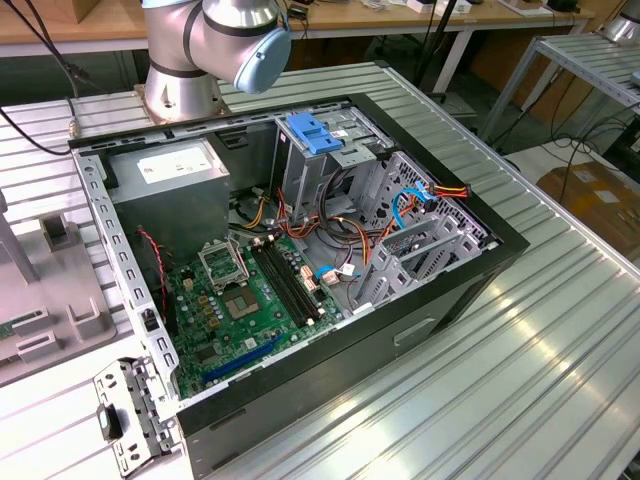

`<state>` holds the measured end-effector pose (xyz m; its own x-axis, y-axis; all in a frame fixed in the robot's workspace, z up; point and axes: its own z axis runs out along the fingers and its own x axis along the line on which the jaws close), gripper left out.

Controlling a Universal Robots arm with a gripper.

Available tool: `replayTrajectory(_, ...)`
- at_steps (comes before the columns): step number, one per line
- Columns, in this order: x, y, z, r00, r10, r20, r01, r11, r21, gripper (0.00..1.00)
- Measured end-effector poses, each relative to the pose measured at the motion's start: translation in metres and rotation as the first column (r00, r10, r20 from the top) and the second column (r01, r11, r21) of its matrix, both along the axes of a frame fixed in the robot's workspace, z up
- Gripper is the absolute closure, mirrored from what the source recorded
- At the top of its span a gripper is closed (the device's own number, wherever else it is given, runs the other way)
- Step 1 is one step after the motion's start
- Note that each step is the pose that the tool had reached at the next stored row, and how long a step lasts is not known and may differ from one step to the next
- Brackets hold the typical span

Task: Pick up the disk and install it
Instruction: 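Pick up the disk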

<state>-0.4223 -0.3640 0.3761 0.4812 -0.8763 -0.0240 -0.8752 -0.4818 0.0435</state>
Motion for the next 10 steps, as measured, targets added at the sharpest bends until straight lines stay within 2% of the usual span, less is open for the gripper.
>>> replayTrajectory(10,0.0000,0.0000,0.0000,0.9991,0.042,0.0000,-0.042,0.9991,0.0000,0.89)
